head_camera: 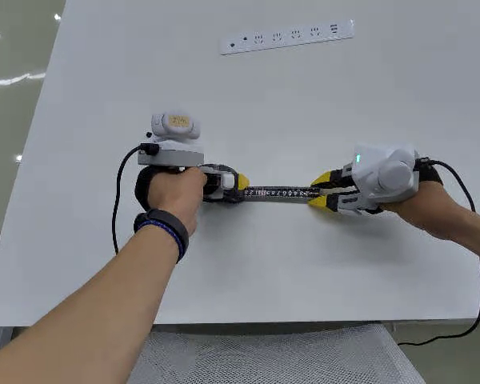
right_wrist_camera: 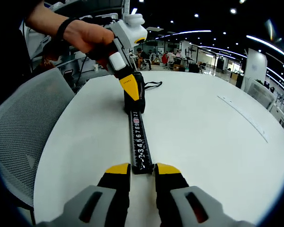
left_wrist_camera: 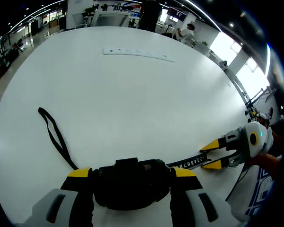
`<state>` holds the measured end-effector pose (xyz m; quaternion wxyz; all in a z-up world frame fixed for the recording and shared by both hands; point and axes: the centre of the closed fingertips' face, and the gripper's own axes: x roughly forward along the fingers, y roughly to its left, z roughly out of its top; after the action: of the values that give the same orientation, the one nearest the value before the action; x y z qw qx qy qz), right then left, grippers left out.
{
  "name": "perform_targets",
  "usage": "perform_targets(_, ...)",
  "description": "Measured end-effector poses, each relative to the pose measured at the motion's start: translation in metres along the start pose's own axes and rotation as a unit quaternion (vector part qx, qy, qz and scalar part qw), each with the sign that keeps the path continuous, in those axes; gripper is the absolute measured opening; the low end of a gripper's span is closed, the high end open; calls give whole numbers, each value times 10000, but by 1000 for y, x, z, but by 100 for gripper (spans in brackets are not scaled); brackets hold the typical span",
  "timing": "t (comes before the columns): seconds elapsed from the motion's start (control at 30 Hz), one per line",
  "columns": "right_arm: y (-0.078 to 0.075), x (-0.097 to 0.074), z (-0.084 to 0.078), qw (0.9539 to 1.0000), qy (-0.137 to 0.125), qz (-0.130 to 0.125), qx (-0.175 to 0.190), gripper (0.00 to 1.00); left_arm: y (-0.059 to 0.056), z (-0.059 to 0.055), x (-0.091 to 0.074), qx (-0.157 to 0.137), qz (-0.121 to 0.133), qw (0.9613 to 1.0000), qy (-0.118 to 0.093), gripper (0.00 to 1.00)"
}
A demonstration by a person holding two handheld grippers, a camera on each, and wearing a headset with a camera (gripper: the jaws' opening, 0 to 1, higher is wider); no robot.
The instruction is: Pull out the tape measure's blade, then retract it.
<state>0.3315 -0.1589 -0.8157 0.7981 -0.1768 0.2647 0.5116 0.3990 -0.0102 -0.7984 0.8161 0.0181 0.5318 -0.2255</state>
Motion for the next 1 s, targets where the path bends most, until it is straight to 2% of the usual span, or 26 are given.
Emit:
perform_targets(0.1,-2,-5,-3,9996,-107,-130,207,19,-2,-1,0,120,-87,9999,44,63)
perform_targets(0.17,-2,-3,-2,9996,-117,-167,213,19,-2,0,1,146,-145,9998,52,63)
perform_targets(0.23,3,-2,-1,9998,-106,-83,133,14,0,0,2,138,-179,9997,96,64)
perform_targets(0.27,2,-2,-1,9998,-94,-179,67,14,1,-1,2,102,-165,9997,147,66)
perform_targets(0.4,1,-2,-2,9992,-156,-268,249,14,-1,-4,3,106,-253,9994,230,67)
perform_targets(0.47,2,-2,-1,9990,-162,-292,282,14,-4,-5,7,197,-277,9990,273,65)
perform_targets(0.5,3,-1,0,9990,-165,-290,302,13,-4,-5,8,254,-214,9992,234,66)
perform_targets(0.63,2,-1,0,9985,-180,-336,384,12,-3,-3,6,171,-121,9997,112,65)
perform_targets(0.83,0,0,1,9988,-131,-317,339,12,-4,-3,5,136,-11,9998,132,63)
perform_targets(0.93,-4,0,1,9987,-141,-359,339,12,-3,-3,4,16,61,10000,57,63)
perform_targets(1.0,-4,1,1,9987,-139,-337,345,12,-3,-4,4,52,82,9999,26,63)
